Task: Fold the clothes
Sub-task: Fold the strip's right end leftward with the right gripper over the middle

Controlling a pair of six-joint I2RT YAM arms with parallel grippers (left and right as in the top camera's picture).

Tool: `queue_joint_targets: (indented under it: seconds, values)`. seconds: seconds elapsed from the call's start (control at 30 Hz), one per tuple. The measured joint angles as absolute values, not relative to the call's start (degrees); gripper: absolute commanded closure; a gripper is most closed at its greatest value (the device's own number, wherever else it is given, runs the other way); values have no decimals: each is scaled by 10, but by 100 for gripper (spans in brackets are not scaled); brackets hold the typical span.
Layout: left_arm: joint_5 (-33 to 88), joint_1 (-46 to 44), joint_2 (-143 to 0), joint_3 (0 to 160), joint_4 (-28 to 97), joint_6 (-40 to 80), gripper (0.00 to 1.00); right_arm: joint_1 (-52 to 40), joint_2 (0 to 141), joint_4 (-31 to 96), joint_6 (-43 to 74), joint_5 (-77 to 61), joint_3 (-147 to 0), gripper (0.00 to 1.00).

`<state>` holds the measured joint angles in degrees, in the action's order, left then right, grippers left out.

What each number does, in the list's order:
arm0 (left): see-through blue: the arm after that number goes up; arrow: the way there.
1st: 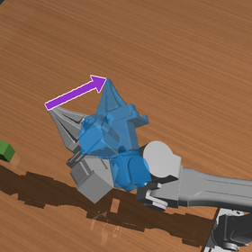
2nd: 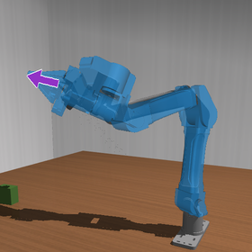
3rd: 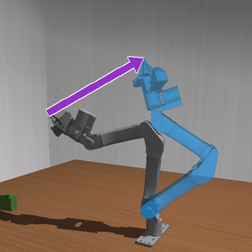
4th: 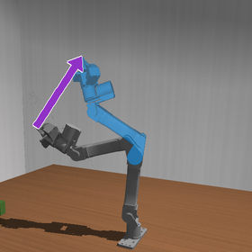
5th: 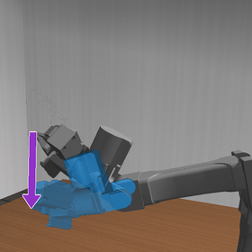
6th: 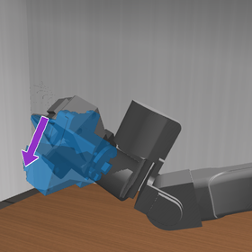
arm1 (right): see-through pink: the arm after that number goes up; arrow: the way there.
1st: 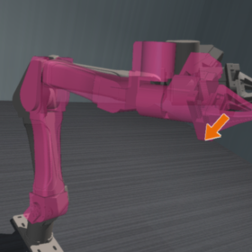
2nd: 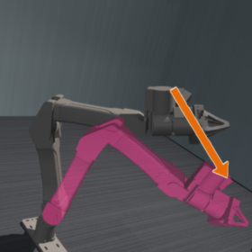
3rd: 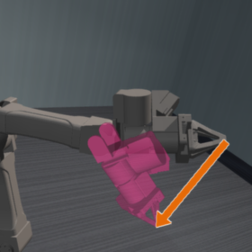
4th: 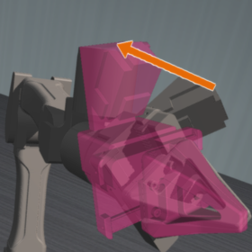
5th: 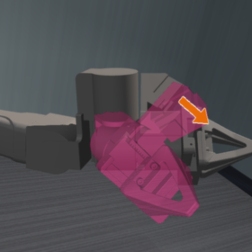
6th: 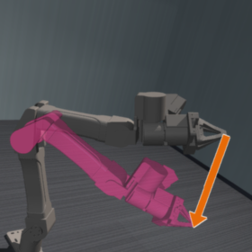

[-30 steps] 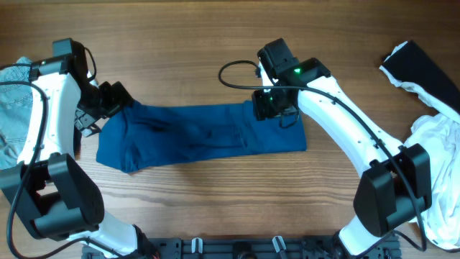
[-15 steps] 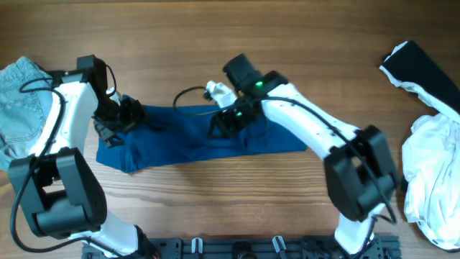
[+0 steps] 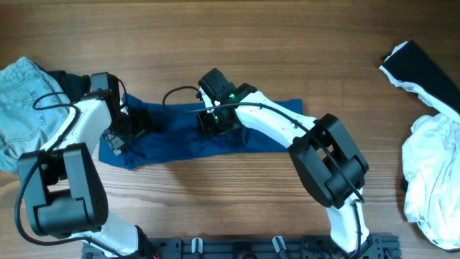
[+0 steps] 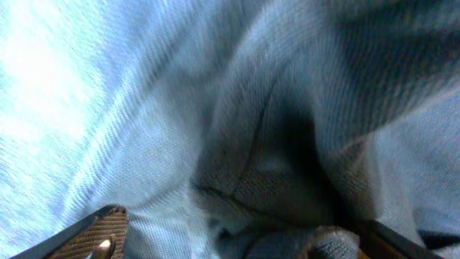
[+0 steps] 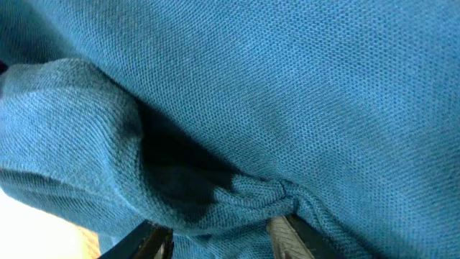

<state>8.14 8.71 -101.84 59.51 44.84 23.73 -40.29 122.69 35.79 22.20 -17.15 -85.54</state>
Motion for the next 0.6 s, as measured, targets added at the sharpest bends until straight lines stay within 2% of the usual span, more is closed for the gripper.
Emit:
queue_joint_targets:
  seconds: [0.07,0.2,0.23,0.27,0.37,0.47,0.6]
  values:
    - [75,87,-1018,594,404,241,0,-400,1227,364,244,-156,-858,47]
    - [78,108,-1020,637,417,241,0,-394,1227,390,253,-132,-868,39]
    - [78,117,-1019,667,441,238,0,-391,1223,406,241,-120,-872,30]
    - [78,126,-1013,703,457,230,0,-385,1214,428,220,-100,-872,26]
    - [78,134,-991,724,443,202,0,-376,1168,439,191,-76,-871,21]
    - [118,134,-997,727,451,147,0,-374,1041,455,169,-63,-878,18]
    - [182,129,-1059,728,471,103,0,-371,1016,501,162,-59,-881,17]
